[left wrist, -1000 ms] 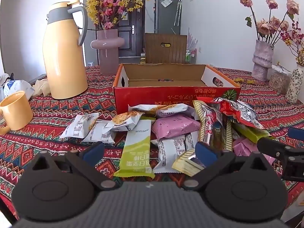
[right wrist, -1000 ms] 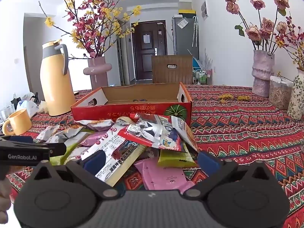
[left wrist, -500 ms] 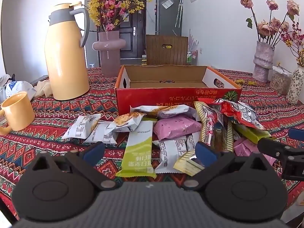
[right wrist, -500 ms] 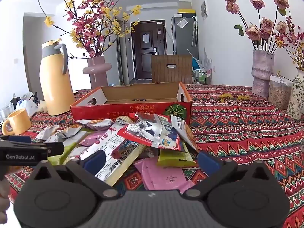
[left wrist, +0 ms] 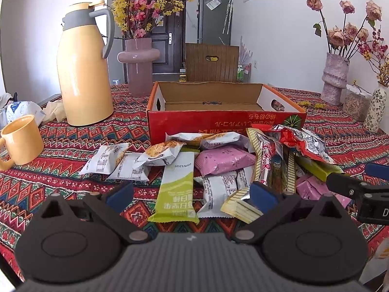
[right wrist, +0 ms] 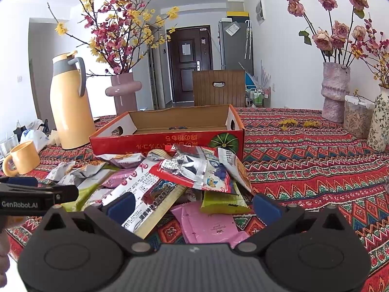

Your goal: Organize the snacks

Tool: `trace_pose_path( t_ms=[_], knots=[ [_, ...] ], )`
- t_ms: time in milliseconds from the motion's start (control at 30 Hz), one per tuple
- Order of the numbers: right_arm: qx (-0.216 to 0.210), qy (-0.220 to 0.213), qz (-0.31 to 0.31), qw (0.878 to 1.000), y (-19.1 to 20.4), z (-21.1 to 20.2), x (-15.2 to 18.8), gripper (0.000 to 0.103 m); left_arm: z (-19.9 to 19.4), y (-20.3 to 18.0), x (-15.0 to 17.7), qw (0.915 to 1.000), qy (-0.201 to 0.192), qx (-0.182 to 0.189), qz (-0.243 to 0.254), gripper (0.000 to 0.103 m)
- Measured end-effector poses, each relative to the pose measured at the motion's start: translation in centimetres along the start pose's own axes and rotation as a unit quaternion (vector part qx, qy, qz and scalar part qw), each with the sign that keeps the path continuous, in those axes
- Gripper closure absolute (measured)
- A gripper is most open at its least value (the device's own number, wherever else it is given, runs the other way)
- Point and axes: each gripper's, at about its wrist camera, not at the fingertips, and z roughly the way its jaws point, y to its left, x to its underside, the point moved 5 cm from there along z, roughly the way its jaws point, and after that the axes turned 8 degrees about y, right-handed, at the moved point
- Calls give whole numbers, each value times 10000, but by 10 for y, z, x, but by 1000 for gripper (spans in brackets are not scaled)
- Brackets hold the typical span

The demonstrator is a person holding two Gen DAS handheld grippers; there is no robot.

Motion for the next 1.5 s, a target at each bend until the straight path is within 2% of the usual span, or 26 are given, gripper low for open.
trace_pose_path(
  t_ms=[1500],
  knots=[
    [1, 93, -7, 10000, 1, 7, 3, 0, 1, 3, 3, 9999, -80, 75, -78, 0]
  ],
)
